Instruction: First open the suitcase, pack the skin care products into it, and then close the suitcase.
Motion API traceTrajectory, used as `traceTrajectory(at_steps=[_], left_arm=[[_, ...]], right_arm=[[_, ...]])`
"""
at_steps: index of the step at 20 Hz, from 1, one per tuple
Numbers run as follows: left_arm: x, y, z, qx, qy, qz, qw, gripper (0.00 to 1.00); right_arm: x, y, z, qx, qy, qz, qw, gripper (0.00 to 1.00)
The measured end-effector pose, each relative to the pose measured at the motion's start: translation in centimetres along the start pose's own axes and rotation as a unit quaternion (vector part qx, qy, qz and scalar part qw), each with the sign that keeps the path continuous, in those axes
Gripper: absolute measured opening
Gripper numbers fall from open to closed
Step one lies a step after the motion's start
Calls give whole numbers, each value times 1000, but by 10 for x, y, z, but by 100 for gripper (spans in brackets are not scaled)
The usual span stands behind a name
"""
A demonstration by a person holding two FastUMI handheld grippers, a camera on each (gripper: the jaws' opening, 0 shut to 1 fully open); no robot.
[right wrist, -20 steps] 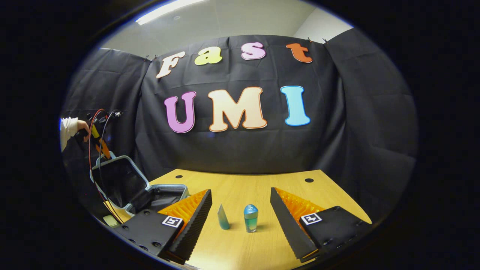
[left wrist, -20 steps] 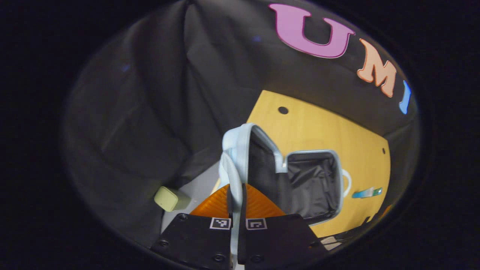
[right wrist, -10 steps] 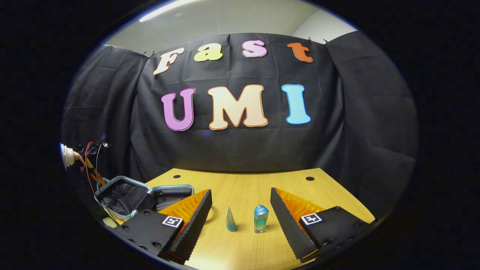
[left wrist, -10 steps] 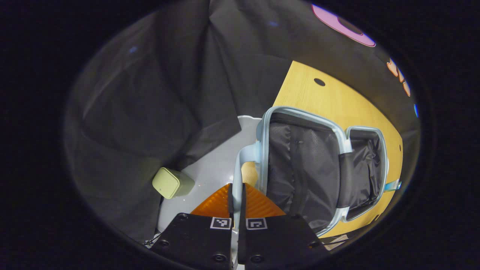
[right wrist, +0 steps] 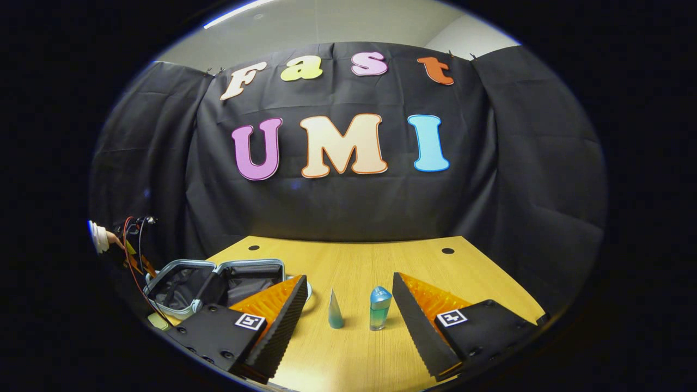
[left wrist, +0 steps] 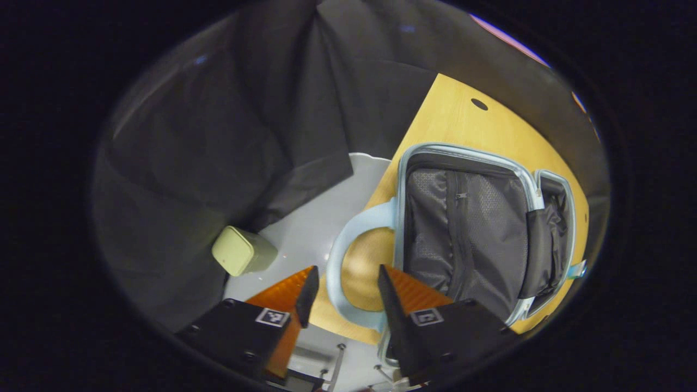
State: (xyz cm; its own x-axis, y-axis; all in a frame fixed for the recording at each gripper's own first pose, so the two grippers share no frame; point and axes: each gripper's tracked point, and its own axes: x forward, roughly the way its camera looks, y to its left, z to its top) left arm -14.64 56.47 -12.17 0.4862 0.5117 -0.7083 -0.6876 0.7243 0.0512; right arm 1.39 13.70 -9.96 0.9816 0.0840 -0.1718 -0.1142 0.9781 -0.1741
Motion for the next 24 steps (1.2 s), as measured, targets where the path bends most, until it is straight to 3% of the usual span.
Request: traceTrajectory(at_steps=[2, 3, 6, 7, 12, 15, 17, 21, 22, 24], left_arm=[[-18, 2, 7, 17, -24, 26, 999, 98], [-27, -4, 8, 25, -33, 30, 999, 99], [-61, -39, 16, 69, -77, 29, 994, 96], [-73, -57, 17, 85, -93, 19, 992, 100], [-142, -193, 7, 149, -154, -66, 975, 96], [-167, -265, -16, 184, -194, -117, 956, 96], [-182, -315, -28, 198, -222, -144, 944, 96], [-188, -420, -52, 212, -244, -193, 926, 97], [-189, -445, -60, 211, -243, -207, 924, 92], [-186, -485, -83, 208, -244, -230, 919, 96]], right_arm=[[2, -3, -1, 1, 2, 3, 1000, 98], [3, -7, -3, 2, 5, 5, 1000, 98], [5, -15, -9, 5, 15, 14, 1000, 98], [7, -19, -11, 5, 18, 17, 1000, 98], [17, -35, -23, 6, 40, 57, 998, 98], [31, -47, -29, 5, 51, 81, 995, 98], [43, -53, -35, 5, 61, 100, 993, 95], [66, -61, -53, -5, 81, 139, 987, 98], [71, -62, -59, -10, 88, 147, 985, 98], [81, -65, -72, -18, 95, 159, 983, 98]])
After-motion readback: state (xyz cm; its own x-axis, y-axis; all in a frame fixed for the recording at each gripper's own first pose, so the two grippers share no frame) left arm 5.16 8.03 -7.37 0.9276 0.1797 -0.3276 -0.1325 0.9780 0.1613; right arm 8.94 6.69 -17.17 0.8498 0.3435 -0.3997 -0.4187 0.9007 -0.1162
